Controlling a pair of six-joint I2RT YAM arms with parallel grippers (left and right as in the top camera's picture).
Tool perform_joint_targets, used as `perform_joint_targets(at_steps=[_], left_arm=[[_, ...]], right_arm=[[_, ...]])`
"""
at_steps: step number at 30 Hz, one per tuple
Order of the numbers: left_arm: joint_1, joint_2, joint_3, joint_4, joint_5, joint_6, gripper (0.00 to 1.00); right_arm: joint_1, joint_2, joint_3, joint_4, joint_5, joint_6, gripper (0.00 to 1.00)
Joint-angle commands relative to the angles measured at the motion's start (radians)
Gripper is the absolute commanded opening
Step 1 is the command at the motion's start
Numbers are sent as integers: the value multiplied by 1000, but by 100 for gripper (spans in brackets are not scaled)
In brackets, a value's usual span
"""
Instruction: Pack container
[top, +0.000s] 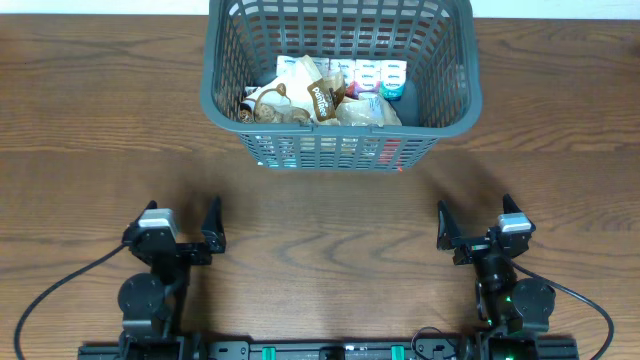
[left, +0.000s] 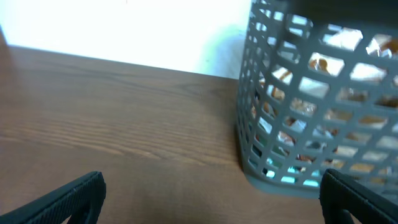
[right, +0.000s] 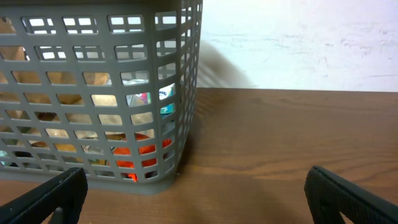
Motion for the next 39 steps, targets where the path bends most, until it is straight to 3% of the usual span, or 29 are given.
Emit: perform_joint_targets(at_steps=[1,8,39], left_arm=[[-27,-48,-26,12,7,82,99],[-81,-81,-61,8,7,153,99],[-123,-81,-90,5,7,146,99]], right_arm=[[-8,-7,-2,-4,-7,-12,99],[-8,-7,-2,-4,-7,-12,99],[-8,-7,-2,-4,-7,-12,99]])
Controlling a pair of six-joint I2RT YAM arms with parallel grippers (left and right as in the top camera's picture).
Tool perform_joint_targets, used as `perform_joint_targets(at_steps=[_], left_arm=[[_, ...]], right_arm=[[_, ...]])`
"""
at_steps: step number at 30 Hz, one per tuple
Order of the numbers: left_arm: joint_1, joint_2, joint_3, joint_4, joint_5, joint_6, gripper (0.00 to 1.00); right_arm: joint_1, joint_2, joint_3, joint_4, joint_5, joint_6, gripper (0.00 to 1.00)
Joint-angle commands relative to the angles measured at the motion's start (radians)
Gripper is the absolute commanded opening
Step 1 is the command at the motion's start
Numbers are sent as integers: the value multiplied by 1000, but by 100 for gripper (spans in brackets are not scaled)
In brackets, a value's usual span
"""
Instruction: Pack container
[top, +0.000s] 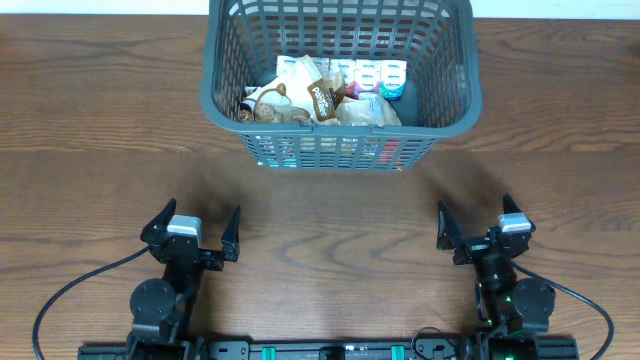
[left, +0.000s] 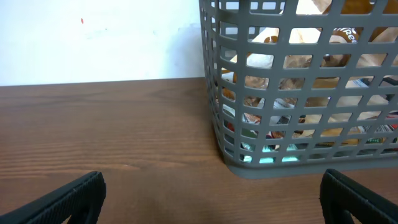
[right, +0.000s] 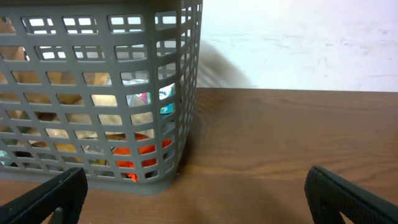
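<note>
A grey lattice basket (top: 340, 150) stands at the far middle of the wooden table, holding several snack packets (top: 318, 100) and small white cups (top: 378, 75). My left gripper (top: 193, 225) rests low near the front left, open, nothing between its fingers. My right gripper (top: 476, 222) rests at the front right, open and empty too. The left wrist view shows the basket (left: 298, 93) ahead to the right; in the right wrist view the basket (right: 93, 93) fills the left side.
The brown wooden table (top: 90, 130) spreads around the basket. A white wall (left: 99, 37) runs behind the table's far edge. Cables trail from both arm bases at the front edge.
My left gripper has shifted to the right and turned, so the basket now sits squarely ahead of it. The right arm and basket contents are unchanged.
</note>
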Motion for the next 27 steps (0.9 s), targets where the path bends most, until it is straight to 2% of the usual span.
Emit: perform_joint_targets(at_steps=[1,27], left_arm=[[-3,-9,-34,-10,7,14,99],[0,-7,-34,-10,0,25,99]], right_arm=[[-8,-7,-2,-4,-7,-12,99],[-8,-7,-2,-4,-7,-12,99]])
